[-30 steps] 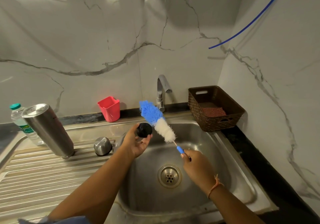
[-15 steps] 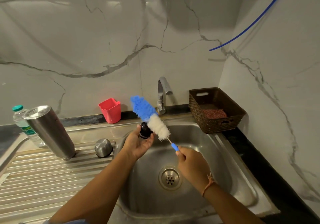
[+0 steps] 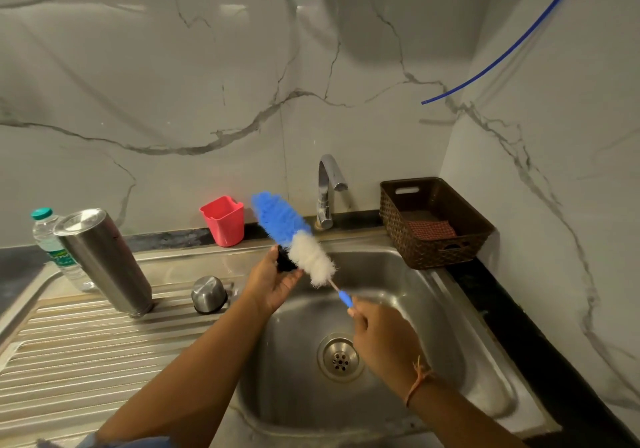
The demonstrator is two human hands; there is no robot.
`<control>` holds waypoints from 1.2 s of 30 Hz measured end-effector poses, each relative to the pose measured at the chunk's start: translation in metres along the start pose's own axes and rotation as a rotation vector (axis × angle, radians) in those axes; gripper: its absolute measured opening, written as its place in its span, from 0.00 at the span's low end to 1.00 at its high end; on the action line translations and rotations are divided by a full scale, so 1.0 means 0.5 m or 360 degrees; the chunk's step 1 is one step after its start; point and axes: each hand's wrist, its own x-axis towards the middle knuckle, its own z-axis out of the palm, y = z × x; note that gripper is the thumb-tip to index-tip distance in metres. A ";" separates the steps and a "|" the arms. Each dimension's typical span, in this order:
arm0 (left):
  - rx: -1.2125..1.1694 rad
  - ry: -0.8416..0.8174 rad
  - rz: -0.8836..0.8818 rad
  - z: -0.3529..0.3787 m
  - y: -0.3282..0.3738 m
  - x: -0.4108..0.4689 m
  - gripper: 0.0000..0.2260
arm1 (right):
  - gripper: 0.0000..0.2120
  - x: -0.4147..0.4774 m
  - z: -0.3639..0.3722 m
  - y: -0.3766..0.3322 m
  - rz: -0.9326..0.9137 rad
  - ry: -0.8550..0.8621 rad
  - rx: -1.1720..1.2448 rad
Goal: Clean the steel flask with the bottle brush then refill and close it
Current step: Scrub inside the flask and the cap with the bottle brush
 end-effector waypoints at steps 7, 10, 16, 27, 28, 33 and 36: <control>0.0048 -0.0001 -0.0092 -0.011 -0.010 -0.008 0.11 | 0.15 0.026 0.006 0.007 0.0116 0.0007 0.0162; 0.0059 -0.0034 -0.0129 -0.004 -0.013 -0.015 0.12 | 0.15 0.035 -0.002 0.012 0.0071 0.0073 0.0195; -0.0036 0.0017 0.0033 -0.021 0.007 0.003 0.12 | 0.17 -0.037 0.027 -0.021 -0.0072 -0.0079 -0.0001; 0.0206 -0.0254 -0.0232 -0.021 -0.026 -0.046 0.12 | 0.14 0.053 -0.010 0.048 0.0271 -0.0062 0.0533; 0.0249 -0.0256 -0.0221 -0.022 -0.029 -0.048 0.11 | 0.14 0.053 -0.008 0.044 0.0314 -0.0080 0.0674; 0.0327 -0.0354 -0.0202 -0.037 -0.047 -0.061 0.13 | 0.06 0.054 0.004 -0.004 0.0253 -0.0146 0.1054; 0.0339 -0.0415 -0.0215 -0.045 -0.050 -0.071 0.16 | 0.12 0.064 0.015 -0.026 0.0101 -0.0109 0.0940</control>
